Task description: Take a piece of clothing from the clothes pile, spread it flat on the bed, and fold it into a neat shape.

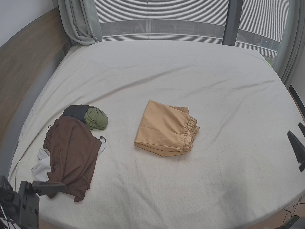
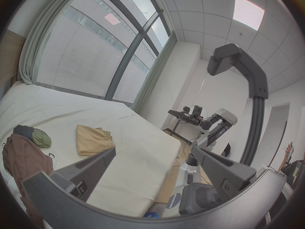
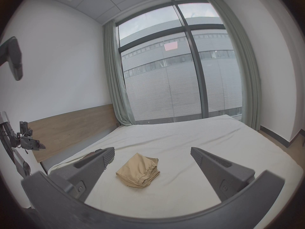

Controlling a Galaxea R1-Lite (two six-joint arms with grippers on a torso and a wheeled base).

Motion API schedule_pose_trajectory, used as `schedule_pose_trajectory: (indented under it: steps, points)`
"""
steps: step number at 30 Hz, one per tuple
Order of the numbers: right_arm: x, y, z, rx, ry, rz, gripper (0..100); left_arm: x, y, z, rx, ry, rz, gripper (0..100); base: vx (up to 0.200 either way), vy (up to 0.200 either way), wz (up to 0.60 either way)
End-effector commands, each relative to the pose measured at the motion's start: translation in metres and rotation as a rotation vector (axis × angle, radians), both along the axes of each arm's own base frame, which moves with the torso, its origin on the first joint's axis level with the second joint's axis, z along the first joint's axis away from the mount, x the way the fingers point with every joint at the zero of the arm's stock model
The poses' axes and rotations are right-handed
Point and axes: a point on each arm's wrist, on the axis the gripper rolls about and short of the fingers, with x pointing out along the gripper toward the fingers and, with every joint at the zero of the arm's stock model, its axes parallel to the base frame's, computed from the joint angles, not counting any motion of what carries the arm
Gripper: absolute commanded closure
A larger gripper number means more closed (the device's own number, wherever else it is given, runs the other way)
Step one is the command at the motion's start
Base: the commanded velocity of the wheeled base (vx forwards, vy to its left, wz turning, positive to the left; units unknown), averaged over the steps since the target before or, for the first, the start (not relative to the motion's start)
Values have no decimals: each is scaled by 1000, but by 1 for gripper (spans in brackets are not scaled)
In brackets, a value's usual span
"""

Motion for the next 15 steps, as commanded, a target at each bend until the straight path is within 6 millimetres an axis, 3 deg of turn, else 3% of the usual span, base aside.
schedule_pose_trajectory:
  steps: [1, 3, 5, 9, 12, 15]
  points:
    - [-79, -3, -38, -22, -140, -50, 0, -66, 11, -12, -98, -63, -65, 0, 0, 0, 0]
    - [-83, -3, -42, -25, -139, -43, 0, -69, 12, -13, -108, -59, -68, 0, 0, 0, 0]
    - [-98, -1, -66, -39, -95, 19, 0, -87, 16, -21, -154, -70, -79, 0, 0, 0, 0]
    - [-95, -1, -73, -20, -19, 25, 0, -96, 18, -31, -156, -100, -42, 0, 0, 0, 0]
    - [-94, -2, -81, -22, 56, -28, 0, -94, 18, -32, -149, -137, 44, 0, 0, 0, 0]
    - [-92, -7, -93, -70, 170, -252, 0, -89, 20, -36, -137, -144, 220, 0, 0, 0, 0]
